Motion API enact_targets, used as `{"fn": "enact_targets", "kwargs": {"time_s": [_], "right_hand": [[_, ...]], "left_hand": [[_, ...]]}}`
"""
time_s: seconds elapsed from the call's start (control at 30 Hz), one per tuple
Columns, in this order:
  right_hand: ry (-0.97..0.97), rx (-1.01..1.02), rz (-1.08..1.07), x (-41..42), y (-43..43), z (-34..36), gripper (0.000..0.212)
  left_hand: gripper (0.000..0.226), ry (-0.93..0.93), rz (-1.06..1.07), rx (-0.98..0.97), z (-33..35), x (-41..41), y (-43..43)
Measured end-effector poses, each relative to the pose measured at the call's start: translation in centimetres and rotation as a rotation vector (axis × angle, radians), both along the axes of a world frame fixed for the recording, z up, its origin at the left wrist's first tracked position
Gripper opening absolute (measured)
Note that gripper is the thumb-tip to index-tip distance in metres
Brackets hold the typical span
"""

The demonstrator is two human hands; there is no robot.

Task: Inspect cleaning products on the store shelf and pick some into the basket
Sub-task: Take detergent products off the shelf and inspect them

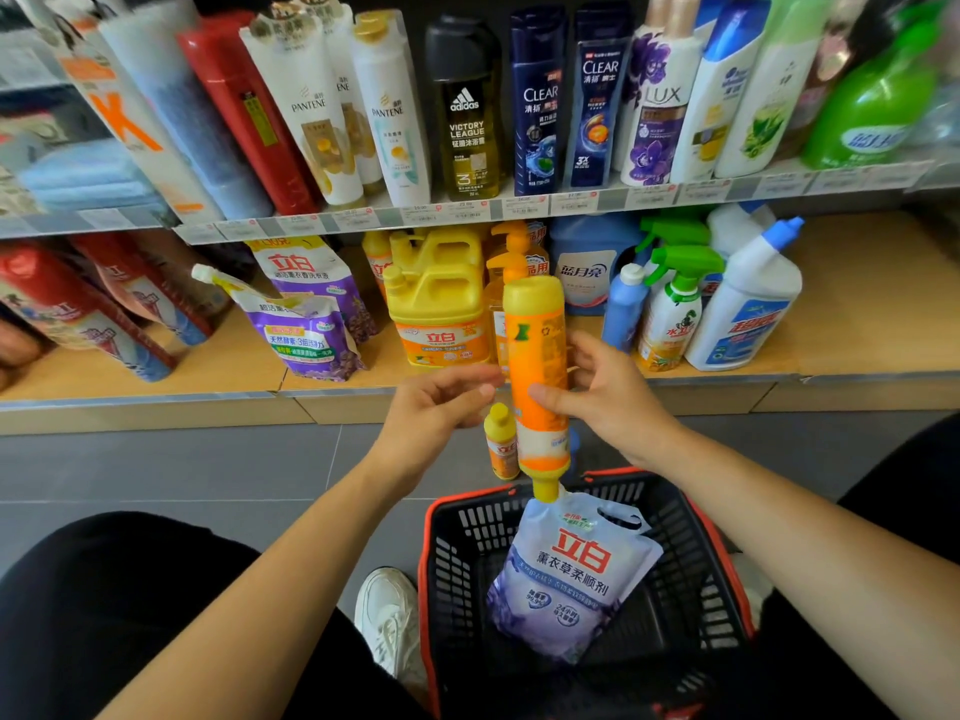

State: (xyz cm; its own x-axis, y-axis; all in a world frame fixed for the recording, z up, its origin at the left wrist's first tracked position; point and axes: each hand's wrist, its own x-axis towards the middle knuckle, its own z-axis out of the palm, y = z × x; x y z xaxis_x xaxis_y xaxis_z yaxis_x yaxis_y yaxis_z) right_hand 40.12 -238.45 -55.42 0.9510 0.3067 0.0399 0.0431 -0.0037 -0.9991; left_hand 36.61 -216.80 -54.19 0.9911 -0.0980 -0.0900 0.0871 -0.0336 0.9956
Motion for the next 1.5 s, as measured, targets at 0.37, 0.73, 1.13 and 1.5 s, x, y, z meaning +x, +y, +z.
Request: {"fn": "enact_targets", "kwargs": {"time_s": [0.37, 0.73, 1.13, 1.5], "right_hand": [[0.211, 0.299, -0.172, 0.7, 1.4, 0.0, 0.035], [0.307, -0.301, -0.088, 1.8, 2.7, -2.7, 0.012], [-0.606, -1.032, -0.056, 10.8, 4.7, -0.2, 0.063], [-0.824, -1.323, 0.135, 17.0, 12.1, -2.2, 0.085]], "left_hand": [[0.039, 0.132, -0.177, -0.025, -4.2, -1.9, -1.1], [0.046, -0.113, 0.458, -0.015, -2.6, -1.4, 4.1], [0.039, -0.050, 0.293, 0.720, -7.5, 2.6, 7.8], [0.043, 0.141, 0.176, 0.836, -17.6, 6.4, 8.4]]}}
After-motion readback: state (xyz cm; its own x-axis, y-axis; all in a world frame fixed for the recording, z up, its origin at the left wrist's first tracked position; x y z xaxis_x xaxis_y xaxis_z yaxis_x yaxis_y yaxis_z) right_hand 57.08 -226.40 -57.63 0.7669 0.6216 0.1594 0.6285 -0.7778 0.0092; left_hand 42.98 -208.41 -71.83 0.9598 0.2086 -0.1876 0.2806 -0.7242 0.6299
